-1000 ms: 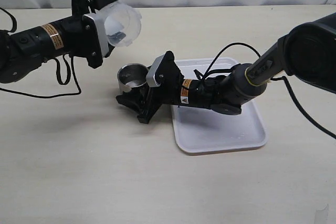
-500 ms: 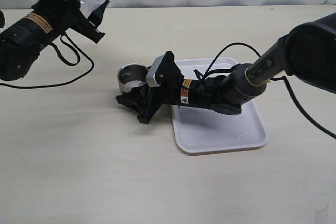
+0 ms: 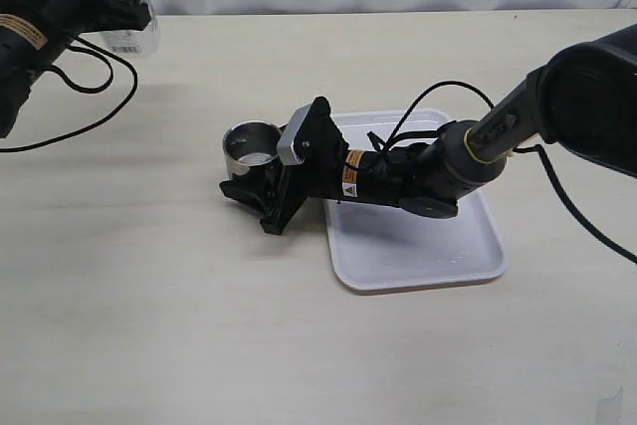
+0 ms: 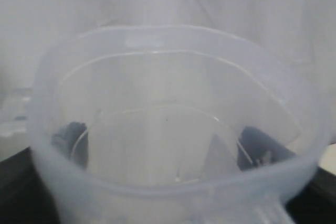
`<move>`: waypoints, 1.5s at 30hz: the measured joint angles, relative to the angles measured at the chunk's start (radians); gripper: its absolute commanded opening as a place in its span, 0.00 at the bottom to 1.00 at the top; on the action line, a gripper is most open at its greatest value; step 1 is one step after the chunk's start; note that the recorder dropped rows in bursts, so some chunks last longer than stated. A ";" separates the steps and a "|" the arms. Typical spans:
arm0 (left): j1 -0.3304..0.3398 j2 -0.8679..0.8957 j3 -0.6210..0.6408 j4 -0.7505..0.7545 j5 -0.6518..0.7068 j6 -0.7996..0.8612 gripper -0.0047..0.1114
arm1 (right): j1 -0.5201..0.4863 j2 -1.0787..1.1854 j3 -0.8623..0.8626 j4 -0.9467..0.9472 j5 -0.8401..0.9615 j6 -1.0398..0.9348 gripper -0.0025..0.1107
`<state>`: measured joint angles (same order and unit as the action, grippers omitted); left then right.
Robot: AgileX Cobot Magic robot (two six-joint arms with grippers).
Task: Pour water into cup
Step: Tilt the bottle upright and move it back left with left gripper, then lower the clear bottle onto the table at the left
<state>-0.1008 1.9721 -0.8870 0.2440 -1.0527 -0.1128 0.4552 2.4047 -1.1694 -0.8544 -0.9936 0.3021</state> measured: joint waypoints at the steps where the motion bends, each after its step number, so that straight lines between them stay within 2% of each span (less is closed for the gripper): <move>1: 0.005 0.000 0.000 0.000 0.002 -0.005 0.04 | 0.000 0.000 0.000 0.000 0.000 0.000 0.06; 5: 0.012 0.000 -0.007 0.002 0.037 -0.041 0.04 | 0.000 0.000 0.000 0.000 0.000 0.000 0.06; 11: 0.018 0.000 -0.076 0.024 0.257 -0.066 0.04 | 0.000 0.000 0.000 0.000 0.000 0.000 0.06; 15: 0.018 0.003 -0.085 0.024 0.310 -0.071 0.04 | 0.000 0.000 0.000 0.000 0.000 0.000 0.06; 25: 0.018 0.135 -0.085 0.031 0.253 -0.089 0.04 | 0.000 0.000 0.000 0.000 0.000 0.000 0.06; 39: 0.020 0.164 -0.085 0.058 0.189 -0.091 0.04 | 0.000 0.000 0.000 0.002 0.000 0.000 0.06; 45: 0.020 0.194 -0.086 0.058 0.116 -0.091 0.04 | 0.000 0.000 0.000 0.002 0.000 0.000 0.06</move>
<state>-0.0803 2.1657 -0.9727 0.3021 -0.9370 -0.2039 0.4552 2.4047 -1.1694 -0.8529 -0.9936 0.3021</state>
